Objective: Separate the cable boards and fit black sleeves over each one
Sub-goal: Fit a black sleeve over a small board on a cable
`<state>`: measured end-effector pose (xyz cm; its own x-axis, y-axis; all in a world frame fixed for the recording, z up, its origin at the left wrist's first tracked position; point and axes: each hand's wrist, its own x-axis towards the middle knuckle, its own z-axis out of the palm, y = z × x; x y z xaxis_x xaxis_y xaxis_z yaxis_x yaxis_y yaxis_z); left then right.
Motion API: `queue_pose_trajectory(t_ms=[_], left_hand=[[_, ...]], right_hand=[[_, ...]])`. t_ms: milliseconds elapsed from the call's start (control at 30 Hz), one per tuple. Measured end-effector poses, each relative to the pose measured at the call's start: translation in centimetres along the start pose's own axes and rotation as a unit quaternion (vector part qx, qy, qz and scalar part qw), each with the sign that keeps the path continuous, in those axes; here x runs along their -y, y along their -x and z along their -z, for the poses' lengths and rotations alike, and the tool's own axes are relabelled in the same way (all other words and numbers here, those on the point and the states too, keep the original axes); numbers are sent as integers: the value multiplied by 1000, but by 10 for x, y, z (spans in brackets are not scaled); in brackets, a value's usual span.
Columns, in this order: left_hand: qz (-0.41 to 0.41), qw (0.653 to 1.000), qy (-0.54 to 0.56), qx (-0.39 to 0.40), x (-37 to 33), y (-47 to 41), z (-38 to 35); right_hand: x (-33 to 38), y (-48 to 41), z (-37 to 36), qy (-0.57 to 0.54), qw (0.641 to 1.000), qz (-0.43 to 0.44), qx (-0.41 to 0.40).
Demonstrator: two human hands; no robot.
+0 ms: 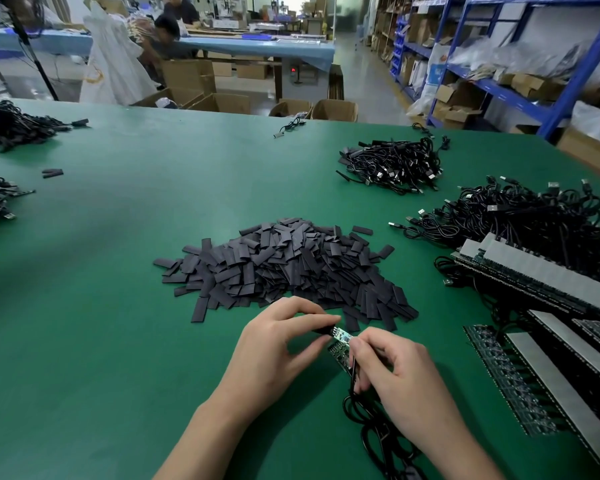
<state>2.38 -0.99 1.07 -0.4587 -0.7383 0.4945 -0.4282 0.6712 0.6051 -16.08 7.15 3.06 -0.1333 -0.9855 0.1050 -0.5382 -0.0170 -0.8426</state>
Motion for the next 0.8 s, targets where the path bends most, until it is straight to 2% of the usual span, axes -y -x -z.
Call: queue_pose_trajectory(t_ms=[800], left_hand=[[-39, 998, 2, 45, 1, -2, -1]], right_hand=[[-3, 0, 0, 23, 1000, -8, 6]])
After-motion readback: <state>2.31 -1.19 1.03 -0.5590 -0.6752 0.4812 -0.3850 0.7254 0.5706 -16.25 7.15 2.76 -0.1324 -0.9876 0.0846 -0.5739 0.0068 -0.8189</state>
